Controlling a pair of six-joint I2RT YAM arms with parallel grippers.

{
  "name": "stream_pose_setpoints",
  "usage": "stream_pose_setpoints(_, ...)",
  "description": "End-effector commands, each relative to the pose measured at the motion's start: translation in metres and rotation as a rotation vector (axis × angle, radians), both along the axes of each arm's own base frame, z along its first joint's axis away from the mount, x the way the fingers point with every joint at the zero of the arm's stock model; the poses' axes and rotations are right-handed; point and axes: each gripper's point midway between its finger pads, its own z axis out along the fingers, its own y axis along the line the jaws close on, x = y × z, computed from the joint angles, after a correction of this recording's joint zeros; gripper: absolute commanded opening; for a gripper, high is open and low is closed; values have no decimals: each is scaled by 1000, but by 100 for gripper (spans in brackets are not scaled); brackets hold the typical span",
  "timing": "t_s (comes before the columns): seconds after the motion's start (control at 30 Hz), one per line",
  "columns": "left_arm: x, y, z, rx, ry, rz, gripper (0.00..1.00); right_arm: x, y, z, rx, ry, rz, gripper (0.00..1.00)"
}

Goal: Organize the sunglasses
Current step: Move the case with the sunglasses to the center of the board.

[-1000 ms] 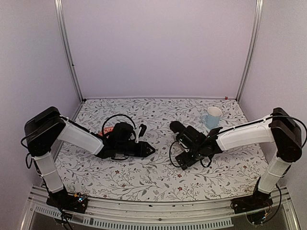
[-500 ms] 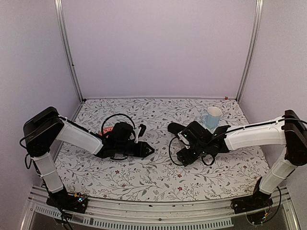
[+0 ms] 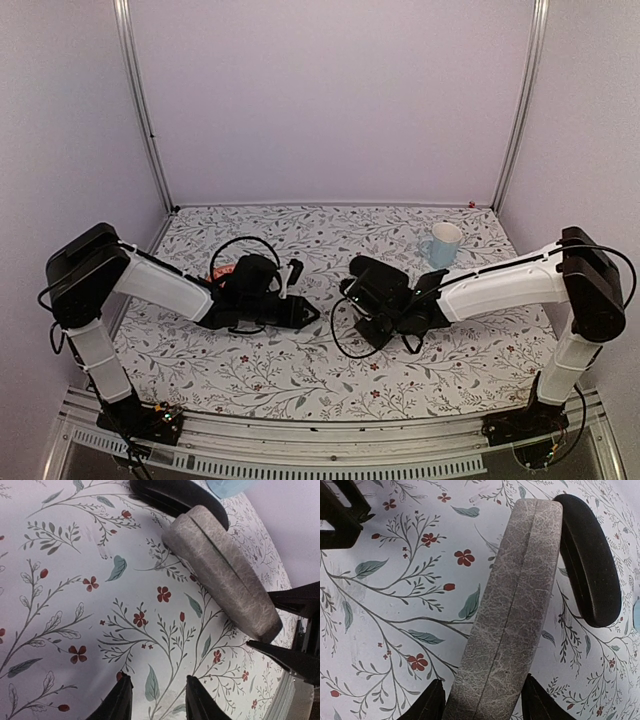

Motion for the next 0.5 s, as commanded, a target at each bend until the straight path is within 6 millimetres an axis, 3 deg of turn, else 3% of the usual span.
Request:
stream_pose_setpoints(0.0,5,3,18,10,-53,19,38,-12,26,-13,-64,-41,129,52)
stream_pose_setpoints(0.17,6,18,27,26,-91,70,39,-21,42,-14,-116,-137,231,54)
stream_pose_setpoints(0.27,9,27,33,38,-117,97,40,-29,52,-8,-95,-164,267,67)
stream_pose_setpoints(0.37,11,32,39,51,-140,117,42,-34,50,1,-43,-165,256,84)
stream_pose_setpoints(0.47,13,36,44,56,-161,128,45,-40,45,11,38,-142,211,93)
